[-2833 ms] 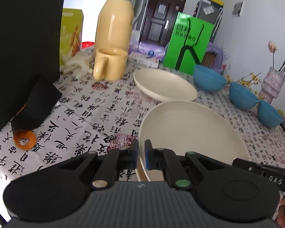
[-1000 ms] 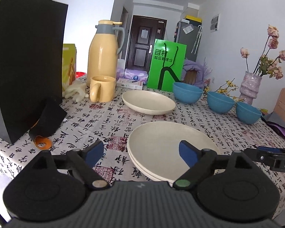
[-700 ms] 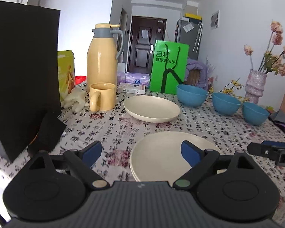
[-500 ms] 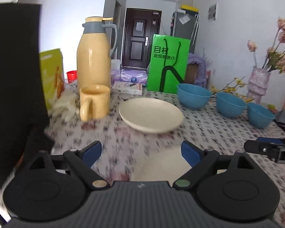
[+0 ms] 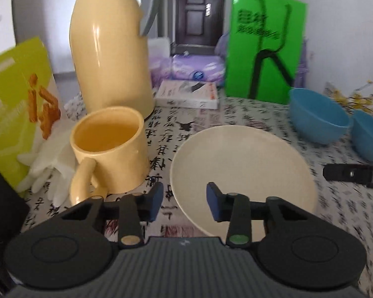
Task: Organize plates and bowls
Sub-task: 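Move both grippers to the rim of the cream plate beside the yellow mug, then close both grippers on the rim of the lone cream plate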
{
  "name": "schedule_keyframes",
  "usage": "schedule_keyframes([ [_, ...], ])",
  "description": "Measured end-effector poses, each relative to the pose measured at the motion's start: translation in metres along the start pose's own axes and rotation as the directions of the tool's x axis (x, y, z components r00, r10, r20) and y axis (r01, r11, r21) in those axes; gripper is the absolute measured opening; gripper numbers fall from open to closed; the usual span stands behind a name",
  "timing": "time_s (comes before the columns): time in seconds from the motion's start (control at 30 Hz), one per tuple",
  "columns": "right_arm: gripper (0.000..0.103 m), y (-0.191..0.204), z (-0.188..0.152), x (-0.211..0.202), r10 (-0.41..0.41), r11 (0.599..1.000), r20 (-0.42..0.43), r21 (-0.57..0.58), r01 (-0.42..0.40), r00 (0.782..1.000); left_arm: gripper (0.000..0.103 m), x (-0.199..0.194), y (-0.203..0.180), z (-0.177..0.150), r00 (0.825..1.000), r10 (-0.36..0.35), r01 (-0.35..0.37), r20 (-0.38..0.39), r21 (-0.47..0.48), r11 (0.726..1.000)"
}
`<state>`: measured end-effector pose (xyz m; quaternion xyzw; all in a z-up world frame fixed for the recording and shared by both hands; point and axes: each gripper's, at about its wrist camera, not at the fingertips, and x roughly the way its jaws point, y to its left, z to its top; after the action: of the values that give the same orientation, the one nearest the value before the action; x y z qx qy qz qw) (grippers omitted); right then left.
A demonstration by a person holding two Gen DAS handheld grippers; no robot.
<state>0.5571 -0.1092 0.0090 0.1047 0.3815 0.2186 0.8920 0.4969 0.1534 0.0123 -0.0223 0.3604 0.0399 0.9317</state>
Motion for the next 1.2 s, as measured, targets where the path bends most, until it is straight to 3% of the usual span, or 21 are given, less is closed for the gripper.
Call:
schedule_keyframes([
  [0.13,0.030,-0.003,0.007,0.028,-0.036,0.999,-0.012,-0.024,0.036,0.999,0.038,0.022,-0.001,0.003,0.999,-0.036,0.035,-0.031,-0.029,0.999],
  [0.27,0.022,-0.009,0.006,0.044,-0.028,0.999,-0.028,-0.016,0.028,0.999,0.036,0.033,-0.003,0.003,1.000,0.007,-0.008,-0.021,-0.028,1.000],
  [0.4,0.017,-0.011,0.004,0.055,-0.031,0.999,-0.036,-0.009,0.031,0.999,0.025,0.044,0.000,0.001,0.999,0.029,-0.030,-0.037,-0.044,0.999],
  [0.5,0.009,-0.014,0.003,0.064,-0.041,0.999,-0.043,-0.004,0.041,0.998,0.008,0.047,0.000,0.001,0.998,0.066,-0.067,-0.025,-0.034,0.997],
  [0.67,0.008,-0.015,0.001,0.065,-0.054,0.999,-0.037,0.001,0.054,0.998,0.006,0.040,0.005,0.003,0.999,0.046,-0.048,-0.028,-0.053,0.997],
  [0.9,0.008,-0.003,0.004,0.034,-0.067,0.998,-0.008,-0.017,0.067,0.998,0.006,0.011,0.003,0.004,1.000,0.019,-0.020,-0.002,-0.068,0.997],
  [1.2,0.007,0.018,-0.018,-0.051,-0.078,0.997,0.046,-0.025,0.079,0.996,0.006,-0.073,-0.009,-0.015,0.999,-0.033,0.036,0.043,-0.053,0.998],
])
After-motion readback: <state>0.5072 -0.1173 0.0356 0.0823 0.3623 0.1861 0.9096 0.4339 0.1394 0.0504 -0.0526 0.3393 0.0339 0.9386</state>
